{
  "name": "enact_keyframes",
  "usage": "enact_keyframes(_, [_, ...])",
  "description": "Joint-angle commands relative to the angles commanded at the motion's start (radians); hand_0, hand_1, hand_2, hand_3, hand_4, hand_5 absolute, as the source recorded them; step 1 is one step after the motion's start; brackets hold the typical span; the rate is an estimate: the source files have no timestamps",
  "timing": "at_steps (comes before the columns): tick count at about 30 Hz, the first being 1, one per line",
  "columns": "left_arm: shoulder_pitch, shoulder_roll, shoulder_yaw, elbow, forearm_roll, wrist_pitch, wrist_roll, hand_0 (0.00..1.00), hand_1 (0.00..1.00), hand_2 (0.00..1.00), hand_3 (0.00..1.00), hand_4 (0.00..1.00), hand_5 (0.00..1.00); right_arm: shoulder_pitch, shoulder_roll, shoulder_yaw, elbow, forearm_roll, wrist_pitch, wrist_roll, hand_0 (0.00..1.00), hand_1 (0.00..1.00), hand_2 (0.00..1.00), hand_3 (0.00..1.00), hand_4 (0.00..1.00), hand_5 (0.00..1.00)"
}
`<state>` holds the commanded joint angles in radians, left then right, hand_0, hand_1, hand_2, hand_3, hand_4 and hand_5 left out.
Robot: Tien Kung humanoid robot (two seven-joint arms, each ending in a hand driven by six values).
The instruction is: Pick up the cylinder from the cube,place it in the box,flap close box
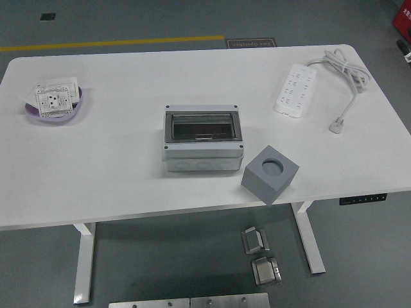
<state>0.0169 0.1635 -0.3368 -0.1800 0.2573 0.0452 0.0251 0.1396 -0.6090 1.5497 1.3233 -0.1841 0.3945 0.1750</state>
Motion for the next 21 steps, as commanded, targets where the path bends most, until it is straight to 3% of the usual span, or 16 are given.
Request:
enact_keyframes(6, [-0.009, 0.020, -0.001, 0.000, -0.001, 0.000, 0.000, 0.661, 0.651, 0.536, 0.581, 0.576, 0.220, -0.006, -0.001, 0.006, 0.002, -0.012, -0.008, -0.001, 0.998, 0.998, 0.993, 0.998, 0.998, 0.998])
enact_keyframes(13, [-0.019, 0.044, 0.102, 0.000, -0.114, 0.000, -0.026, 0.661, 0.651, 0.537, 0.581, 0.576, 0.221, -0.030, 0.004, 0.043, 0.007, -0.031, -0.018, -0.003, 0.998, 0.998, 0.990, 0.998, 0.998, 0.998])
enact_keyframes(21, [-0.012, 0.042, 0.096, 0.000, -0.109, -0.001, -0.018, 0.661, 0.651, 0.538, 0.581, 0.576, 0.220, -0.034, 0.006, 0.050, 0.013, -0.056, -0.029, -0.004, 0.998, 0.998, 0.988, 0.998, 0.998, 0.998])
